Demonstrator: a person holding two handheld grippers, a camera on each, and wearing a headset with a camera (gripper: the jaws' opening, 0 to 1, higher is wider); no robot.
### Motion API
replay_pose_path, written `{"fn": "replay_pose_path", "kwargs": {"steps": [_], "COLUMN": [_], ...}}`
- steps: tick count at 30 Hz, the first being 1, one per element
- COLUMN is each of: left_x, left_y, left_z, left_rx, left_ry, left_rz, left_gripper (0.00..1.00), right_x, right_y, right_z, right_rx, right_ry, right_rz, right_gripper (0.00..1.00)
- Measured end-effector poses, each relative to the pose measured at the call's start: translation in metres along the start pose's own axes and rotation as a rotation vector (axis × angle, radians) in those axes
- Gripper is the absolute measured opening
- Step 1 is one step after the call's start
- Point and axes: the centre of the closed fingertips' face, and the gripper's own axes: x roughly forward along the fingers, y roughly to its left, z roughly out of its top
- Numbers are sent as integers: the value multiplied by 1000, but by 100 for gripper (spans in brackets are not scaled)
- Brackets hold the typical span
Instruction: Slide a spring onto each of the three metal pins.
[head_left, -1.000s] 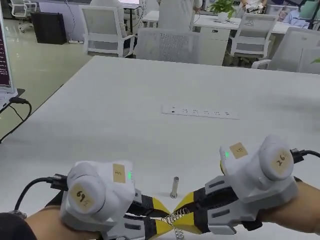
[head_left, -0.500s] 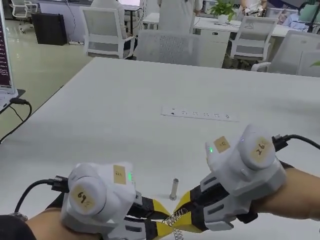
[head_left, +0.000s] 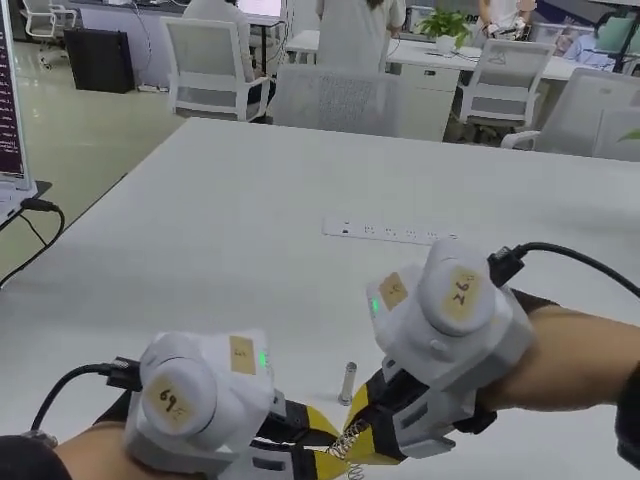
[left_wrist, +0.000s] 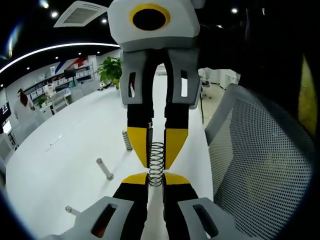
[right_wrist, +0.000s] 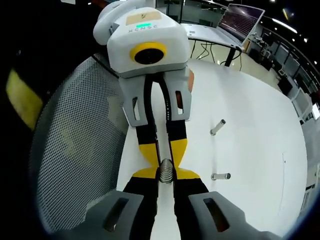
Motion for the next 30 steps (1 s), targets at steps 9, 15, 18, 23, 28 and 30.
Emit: {"fn": "replay_pose_path", "kwargs": {"steps": [9, 15, 18, 23, 28, 30], "left_x": [0, -2, -2, -2, -7, -8], "left_y": [0, 2, 3, 3, 6, 8], "left_z": [1, -1, 0, -3, -4, -5], "left_rx": [-2, -18, -28, -39, -60, -69], "left_ry": [-7, -5, -11, -4, -11, -12], "left_rz": [-2, 8, 10, 11, 17, 23], "left_gripper": [3, 5, 8, 10, 15, 17], "right_x": [1, 4, 5, 3, 0, 0], "right_y": [1, 1, 1, 0, -3, -3], "right_z": [1, 1, -1, -4, -7, -8], "right_rx": [-51, -52, -50, -42, -30, -26], "right_ry": [94, 99, 101, 104, 105, 106], "right_rz": [36, 44, 46, 43, 38, 39], "right_gripper": [8, 8, 8, 8, 8, 8]}}
